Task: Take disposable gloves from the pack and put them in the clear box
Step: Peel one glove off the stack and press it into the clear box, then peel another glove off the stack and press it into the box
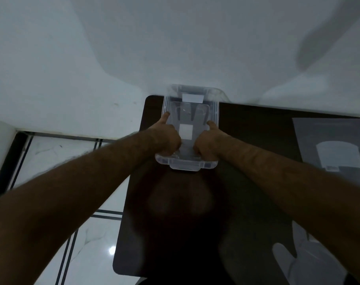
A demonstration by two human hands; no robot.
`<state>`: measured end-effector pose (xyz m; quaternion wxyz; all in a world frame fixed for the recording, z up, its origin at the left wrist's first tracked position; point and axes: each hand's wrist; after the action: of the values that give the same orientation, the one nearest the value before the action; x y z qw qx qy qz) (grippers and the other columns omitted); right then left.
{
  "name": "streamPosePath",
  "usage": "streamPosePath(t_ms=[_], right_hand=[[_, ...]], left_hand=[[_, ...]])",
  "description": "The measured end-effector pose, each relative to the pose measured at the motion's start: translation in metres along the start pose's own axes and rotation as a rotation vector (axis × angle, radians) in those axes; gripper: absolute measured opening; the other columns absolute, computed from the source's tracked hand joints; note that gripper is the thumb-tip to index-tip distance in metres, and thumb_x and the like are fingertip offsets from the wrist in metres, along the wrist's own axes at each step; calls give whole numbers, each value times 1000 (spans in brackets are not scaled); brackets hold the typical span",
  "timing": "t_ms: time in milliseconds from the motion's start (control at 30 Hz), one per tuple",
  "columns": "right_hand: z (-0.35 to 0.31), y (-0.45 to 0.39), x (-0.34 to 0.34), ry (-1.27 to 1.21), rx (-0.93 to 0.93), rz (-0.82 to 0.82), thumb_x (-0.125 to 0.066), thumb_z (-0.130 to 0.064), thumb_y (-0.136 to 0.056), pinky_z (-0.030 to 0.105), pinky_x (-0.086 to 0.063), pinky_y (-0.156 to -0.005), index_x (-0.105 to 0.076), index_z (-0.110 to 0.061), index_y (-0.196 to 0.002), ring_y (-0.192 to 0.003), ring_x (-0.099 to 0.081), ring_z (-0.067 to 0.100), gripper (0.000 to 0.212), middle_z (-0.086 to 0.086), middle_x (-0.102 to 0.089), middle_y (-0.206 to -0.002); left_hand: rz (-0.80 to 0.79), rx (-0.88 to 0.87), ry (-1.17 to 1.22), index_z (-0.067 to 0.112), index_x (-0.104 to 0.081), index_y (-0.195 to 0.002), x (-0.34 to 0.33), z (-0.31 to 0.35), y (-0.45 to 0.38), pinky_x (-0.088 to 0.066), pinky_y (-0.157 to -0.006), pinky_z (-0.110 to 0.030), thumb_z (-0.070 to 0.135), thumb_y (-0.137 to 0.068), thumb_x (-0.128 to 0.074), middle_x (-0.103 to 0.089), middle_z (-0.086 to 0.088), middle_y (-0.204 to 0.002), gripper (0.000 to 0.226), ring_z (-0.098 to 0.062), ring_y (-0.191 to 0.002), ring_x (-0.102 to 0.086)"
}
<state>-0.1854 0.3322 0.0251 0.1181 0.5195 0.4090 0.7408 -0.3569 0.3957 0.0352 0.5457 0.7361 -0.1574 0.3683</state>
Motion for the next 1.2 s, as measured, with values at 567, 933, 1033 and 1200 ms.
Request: streamPosePath(t_ms=[567, 933, 1033, 1200], right_hand=[[1, 149, -34, -266, -107, 463, -59, -22, -98, 56, -16, -131, -65, -35, -137, -134, -59, 20, 41, -5, -71, -135], [-44, 318, -254, -399, -22, 405, -52, -41, -108, 47, -10, -130, -62, -34, -140, -139, -54, 16, 35, -6, -67, -140], [-46, 354, -329, -449, -36, 369, -55, -45, -105, 46, -11, -130, -61, -34, -138, -146, -47, 18, 35, -3, -60, -151], [-59, 391, -428, -525, -108, 353, -63, -56, -98, 48, -13, -130, -54, -34, -148, -153, -41, 21, 56, -2, -53, -160]], left_hand=[[425, -47, 252, 32, -69, -137, 29, 57, 83, -21, -128, -54, 25, -101, -57, -69, 4, -139, 39, -21, -134, -59], [511, -197, 687, 31, -71, -132, 32, 289, 109, -52, -102, -35, 37, -106, -57, -72, 11, -123, 30, -7, -113, -64], [511, -217, 688, 33, -72, -122, 25, 377, 91, -53, -93, -33, 41, -104, -56, -70, 14, -110, 25, -5, -102, -62], [497, -194, 686, 31, -71, -105, 1, 486, 56, -52, -83, -36, 38, -99, -65, -60, 16, -89, 11, -4, -84, -52]])
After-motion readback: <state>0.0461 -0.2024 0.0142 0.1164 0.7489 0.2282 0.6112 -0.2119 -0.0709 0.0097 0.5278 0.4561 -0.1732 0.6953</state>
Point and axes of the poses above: each hand's wrist, its own y-axis away from the middle knuckle, its own x-axis out of the back of the hand, z = x × y
